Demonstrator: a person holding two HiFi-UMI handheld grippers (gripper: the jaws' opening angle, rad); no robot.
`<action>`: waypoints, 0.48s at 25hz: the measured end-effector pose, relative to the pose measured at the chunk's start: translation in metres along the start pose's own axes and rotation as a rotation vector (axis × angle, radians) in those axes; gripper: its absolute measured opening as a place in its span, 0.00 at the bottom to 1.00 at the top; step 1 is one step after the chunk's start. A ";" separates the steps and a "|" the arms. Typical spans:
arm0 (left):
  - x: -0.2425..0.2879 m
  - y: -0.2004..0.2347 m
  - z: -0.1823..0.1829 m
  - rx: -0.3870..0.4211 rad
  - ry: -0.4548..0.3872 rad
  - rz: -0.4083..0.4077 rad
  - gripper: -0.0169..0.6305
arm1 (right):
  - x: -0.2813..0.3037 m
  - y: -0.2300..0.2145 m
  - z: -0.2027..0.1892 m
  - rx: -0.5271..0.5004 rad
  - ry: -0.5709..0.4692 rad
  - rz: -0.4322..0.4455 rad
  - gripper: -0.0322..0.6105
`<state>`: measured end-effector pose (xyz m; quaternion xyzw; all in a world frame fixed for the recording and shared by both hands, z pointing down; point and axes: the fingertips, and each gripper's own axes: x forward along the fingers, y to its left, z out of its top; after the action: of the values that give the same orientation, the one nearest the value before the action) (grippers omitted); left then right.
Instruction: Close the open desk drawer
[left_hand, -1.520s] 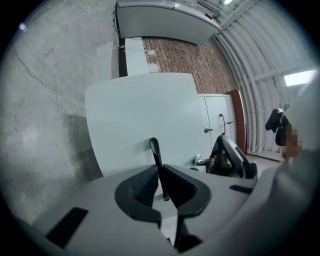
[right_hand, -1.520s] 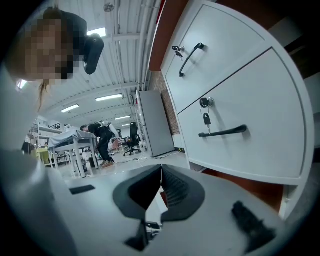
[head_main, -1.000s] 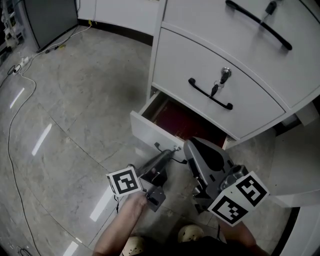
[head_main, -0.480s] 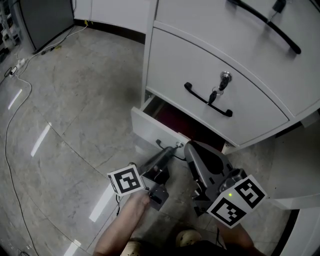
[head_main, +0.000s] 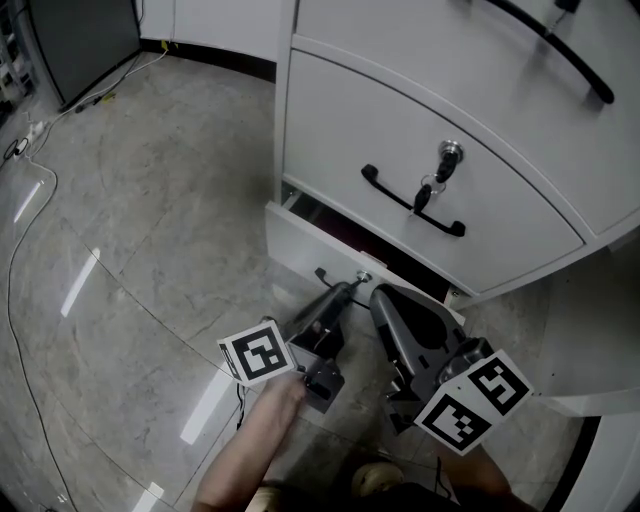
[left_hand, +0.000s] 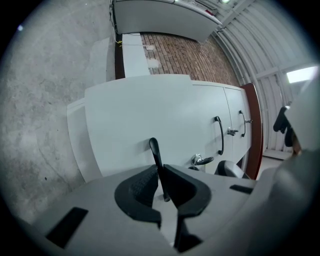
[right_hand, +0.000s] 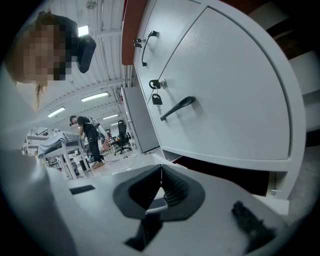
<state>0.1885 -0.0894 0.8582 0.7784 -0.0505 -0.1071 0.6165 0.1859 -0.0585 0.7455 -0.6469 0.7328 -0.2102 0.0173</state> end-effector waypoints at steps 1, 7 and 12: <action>0.002 0.000 0.001 0.009 0.002 -0.002 0.09 | 0.001 -0.001 0.000 0.001 0.001 0.001 0.07; 0.016 -0.001 0.006 0.037 0.002 -0.023 0.09 | 0.003 -0.007 -0.004 0.007 0.010 -0.013 0.07; 0.027 0.002 0.011 0.034 0.011 -0.019 0.09 | 0.004 -0.010 -0.002 -0.017 0.004 -0.038 0.07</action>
<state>0.2126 -0.1061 0.8550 0.7898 -0.0416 -0.1076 0.6025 0.1943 -0.0620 0.7516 -0.6605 0.7221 -0.2057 0.0062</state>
